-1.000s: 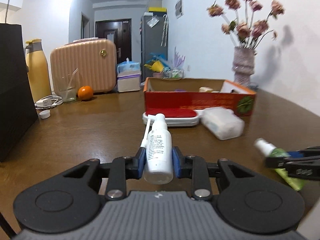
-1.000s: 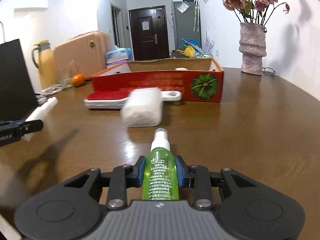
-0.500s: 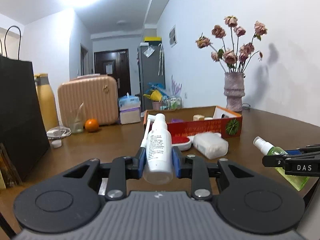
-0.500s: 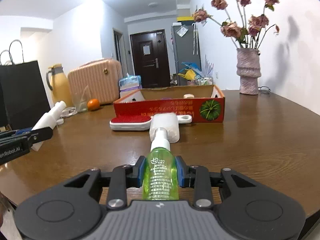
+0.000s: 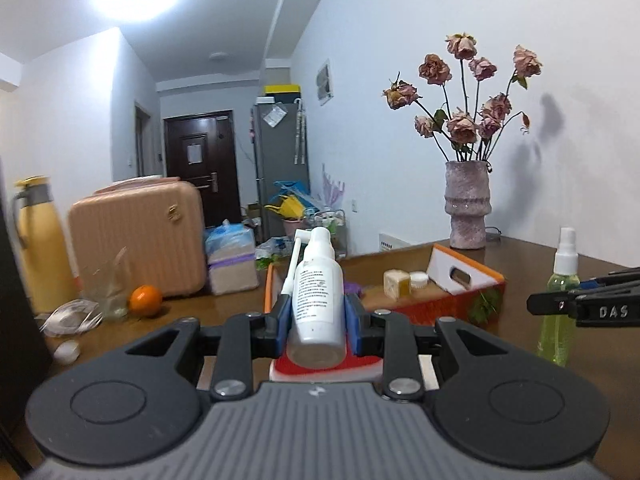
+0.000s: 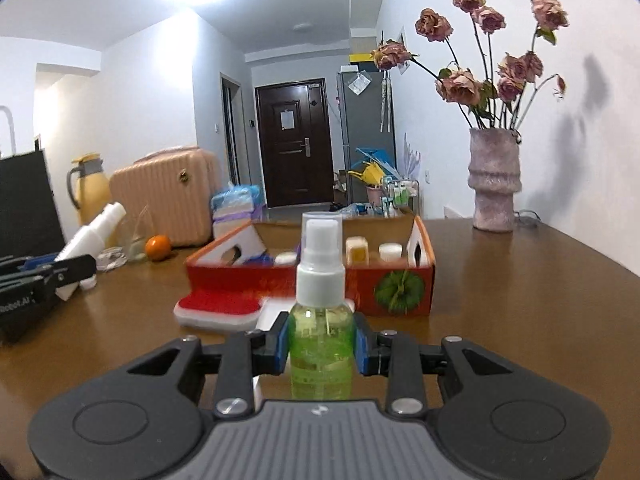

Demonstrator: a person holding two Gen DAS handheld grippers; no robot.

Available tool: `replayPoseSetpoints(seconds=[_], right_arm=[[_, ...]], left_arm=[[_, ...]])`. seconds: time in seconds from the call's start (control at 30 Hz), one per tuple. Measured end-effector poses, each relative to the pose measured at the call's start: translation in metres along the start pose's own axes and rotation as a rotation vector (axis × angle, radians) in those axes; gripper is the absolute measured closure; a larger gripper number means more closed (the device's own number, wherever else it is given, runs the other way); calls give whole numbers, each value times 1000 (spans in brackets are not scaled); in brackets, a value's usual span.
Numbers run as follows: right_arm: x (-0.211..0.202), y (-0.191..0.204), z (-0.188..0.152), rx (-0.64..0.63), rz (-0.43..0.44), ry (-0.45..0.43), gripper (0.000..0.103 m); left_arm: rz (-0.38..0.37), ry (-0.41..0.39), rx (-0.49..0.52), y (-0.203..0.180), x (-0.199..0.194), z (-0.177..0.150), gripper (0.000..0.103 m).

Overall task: Organize rigid objects
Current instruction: 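Carry both spray bottles into the box and open both grippers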

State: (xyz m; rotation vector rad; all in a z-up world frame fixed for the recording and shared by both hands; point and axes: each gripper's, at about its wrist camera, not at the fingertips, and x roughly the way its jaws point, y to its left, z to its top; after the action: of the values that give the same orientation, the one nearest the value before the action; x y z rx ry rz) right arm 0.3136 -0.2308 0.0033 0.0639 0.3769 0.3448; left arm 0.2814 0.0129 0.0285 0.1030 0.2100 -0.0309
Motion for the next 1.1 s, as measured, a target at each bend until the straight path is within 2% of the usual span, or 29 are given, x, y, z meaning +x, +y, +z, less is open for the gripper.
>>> replayPoseSetpoints(seconds=[0.1, 0.23, 0.37, 0.43, 0.5, 0.6, 0.67, 0.73, 0.77, 0.83, 0.97, 1.1], right_arm=[[41, -15, 36, -7, 5, 4, 73], [118, -46, 82, 59, 35, 100, 73], [188, -67, 105, 82, 16, 244, 73], [210, -70, 109, 65, -34, 256, 73], [227, -65, 109, 1, -88, 265, 72], [250, -63, 97, -27, -105, 318, 72], [258, -61, 88, -72, -124, 318, 64], [259, -54, 83, -144, -187, 305, 58], [259, -53, 84, -166, -203, 296, 51], [253, -54, 89, -171, -213, 273, 42], [224, -63, 111, -86, -195, 192, 40], [189, -62, 128, -72, -171, 148, 36]], left_arm=[[-20, 37, -1, 7, 59, 20, 75], [-64, 162, -24, 12, 140, 27, 75], [-40, 228, -16, 12, 190, 20, 75], [-51, 263, -35, 15, 205, 17, 75], [-50, 292, -41, 18, 213, 12, 75], [-51, 336, -43, 18, 225, 2, 72], [-52, 333, -55, 22, 223, -2, 58], [-54, 318, -48, 25, 218, -2, 55], [-54, 311, -46, 27, 214, 0, 50], [-46, 292, -56, 31, 203, 7, 45], [-30, 243, -109, 47, 179, 25, 33], [-24, 219, -129, 55, 153, 38, 28]])
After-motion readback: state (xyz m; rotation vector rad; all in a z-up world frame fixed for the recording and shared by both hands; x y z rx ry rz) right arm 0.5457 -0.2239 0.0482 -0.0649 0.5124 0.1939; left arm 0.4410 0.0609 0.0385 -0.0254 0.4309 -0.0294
